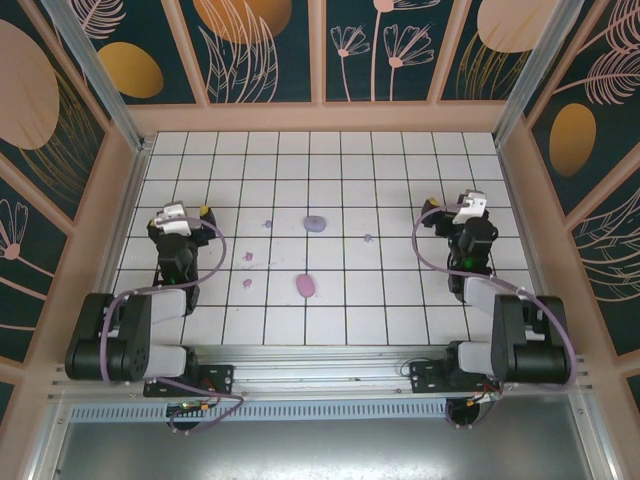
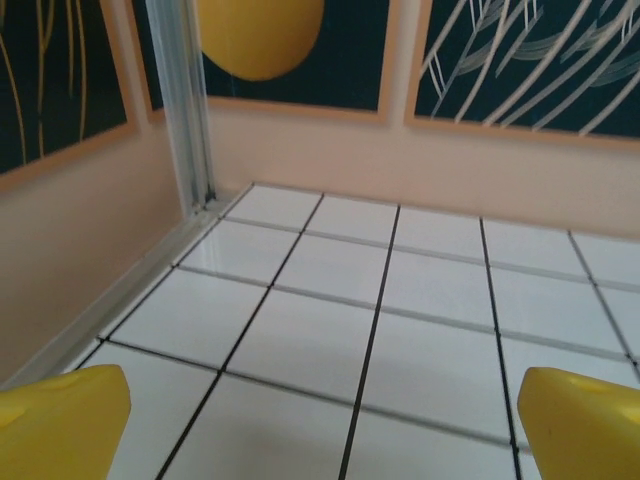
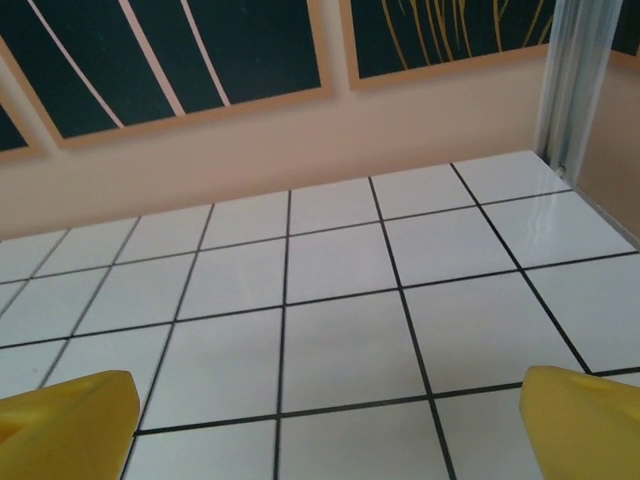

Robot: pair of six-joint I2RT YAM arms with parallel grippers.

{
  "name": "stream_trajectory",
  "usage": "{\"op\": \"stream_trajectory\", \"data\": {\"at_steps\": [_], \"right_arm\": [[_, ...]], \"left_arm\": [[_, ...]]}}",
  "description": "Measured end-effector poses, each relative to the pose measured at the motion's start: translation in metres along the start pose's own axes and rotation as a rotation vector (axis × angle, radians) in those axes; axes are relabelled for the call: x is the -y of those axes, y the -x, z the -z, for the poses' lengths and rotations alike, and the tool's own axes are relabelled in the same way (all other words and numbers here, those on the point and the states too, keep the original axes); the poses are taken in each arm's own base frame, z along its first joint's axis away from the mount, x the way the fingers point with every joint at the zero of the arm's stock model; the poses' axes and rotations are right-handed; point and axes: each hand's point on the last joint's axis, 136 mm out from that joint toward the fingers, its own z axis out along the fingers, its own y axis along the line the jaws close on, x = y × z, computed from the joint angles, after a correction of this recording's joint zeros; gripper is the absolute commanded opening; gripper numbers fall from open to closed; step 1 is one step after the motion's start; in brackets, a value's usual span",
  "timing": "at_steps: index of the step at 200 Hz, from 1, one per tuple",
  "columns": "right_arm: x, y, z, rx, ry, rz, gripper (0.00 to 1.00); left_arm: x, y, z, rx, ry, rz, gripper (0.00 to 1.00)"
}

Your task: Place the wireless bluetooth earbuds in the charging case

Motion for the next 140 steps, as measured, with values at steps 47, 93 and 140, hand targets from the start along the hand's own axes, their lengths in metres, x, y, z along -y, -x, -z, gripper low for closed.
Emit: {"op": "stream_trajectory", "data": {"at_steps": [47,93,140], "right_arm": [[-0.054,-0.012,0.007,-0.182,0.065,-0.067,0.85],[-0.15,-0.074,0.054,-0.429,0.235,-0.079,0.79],[-0.24,-0.146,0.116,-0.641,0.362,0.007,0.81]], "left_arm": [[0.009,0.021,0.008,-0.091,-0.035,0.089,0.97],[0.026,-0.018,0.032,-0.302,-0.138,0.191,0.83],[0.093,-0.076,0.075,-0.548,-0.315,0.227,0.85]]}}
